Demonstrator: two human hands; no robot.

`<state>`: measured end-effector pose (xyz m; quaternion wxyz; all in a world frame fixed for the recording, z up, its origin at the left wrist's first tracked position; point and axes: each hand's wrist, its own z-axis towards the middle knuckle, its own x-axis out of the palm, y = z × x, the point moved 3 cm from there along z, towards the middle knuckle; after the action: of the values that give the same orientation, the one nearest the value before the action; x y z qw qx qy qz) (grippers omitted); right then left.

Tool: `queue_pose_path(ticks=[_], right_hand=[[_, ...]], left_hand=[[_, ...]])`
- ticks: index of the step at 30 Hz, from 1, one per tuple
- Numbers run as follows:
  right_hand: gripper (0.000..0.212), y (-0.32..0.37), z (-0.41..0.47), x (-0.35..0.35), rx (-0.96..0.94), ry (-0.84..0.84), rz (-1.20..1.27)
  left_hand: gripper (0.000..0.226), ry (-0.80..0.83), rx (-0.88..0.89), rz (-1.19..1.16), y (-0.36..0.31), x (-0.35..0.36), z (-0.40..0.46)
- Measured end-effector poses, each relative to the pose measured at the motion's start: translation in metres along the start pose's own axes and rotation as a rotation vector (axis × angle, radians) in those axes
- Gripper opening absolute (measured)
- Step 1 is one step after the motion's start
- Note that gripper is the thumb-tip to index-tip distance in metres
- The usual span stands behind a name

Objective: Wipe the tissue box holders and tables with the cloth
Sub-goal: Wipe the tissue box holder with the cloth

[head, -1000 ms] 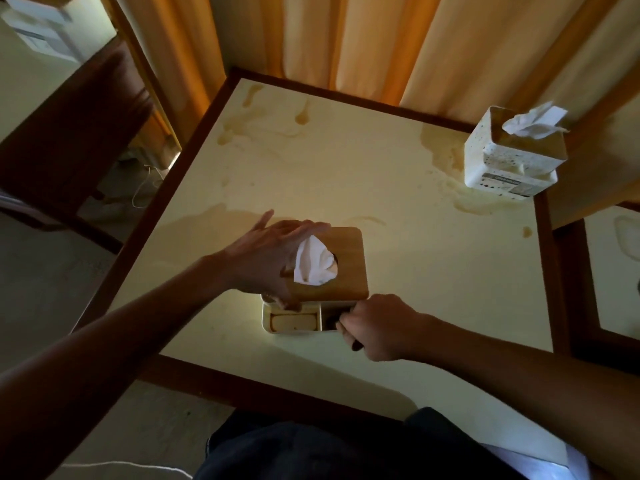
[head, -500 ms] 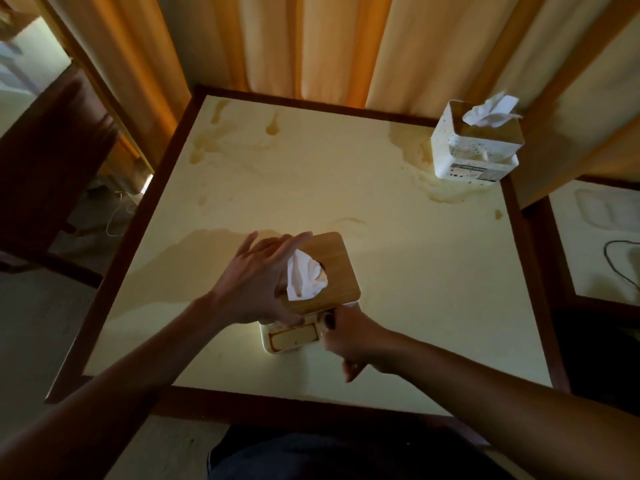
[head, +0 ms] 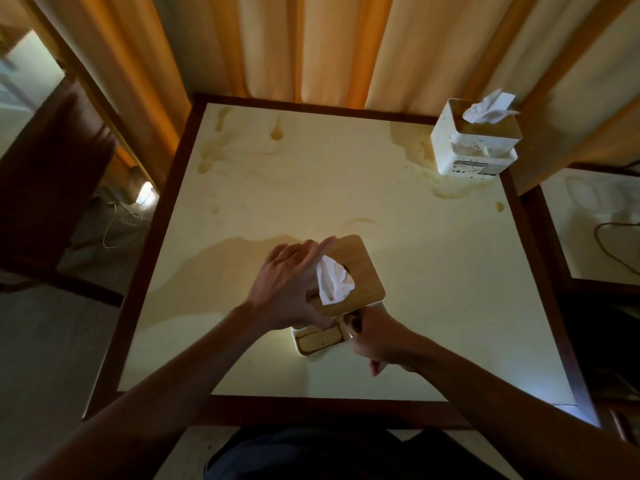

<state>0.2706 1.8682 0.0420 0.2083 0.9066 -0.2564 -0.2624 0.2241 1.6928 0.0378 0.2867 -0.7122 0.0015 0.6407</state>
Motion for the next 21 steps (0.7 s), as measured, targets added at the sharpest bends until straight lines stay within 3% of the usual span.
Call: queue_pose_path(ticks=[2,6,9,13,17,21], right_hand=[[0.030,0.004,-0.002,0.001,0.002,-0.014,0.014],[0.014,0.003,-0.025,-0.010,-0.042,-0.102,0.270],[0.016,-0.009,-0.042,-0.007,-0.029,-0.339,0.555],[0.018,-0.009,-0.060,0.026,-0.015,-0.637,1.080],[0.014,0.013,-0.067,0.053,-0.051,-0.679,1.392],[0.017,0.021,-0.066,0.059,0.001,-0.598,1.306]], left_hand=[[0.132,-0.012,0.009,-0.008,0.002,0.001,0.000],[0.138,0.028,0.015,-0.016,0.004,0.002,0.001],[0.140,0.036,-0.031,0.001,0.002,0.005,-0.001],[0.138,-0.018,-0.271,-0.034,-0.017,0.006,-0.018],[0.129,0.023,-0.344,-0.285,-0.033,-0.003,-0.044],[0.126,0.218,-0.256,-0.208,-0.035,-0.033,-0.064]])
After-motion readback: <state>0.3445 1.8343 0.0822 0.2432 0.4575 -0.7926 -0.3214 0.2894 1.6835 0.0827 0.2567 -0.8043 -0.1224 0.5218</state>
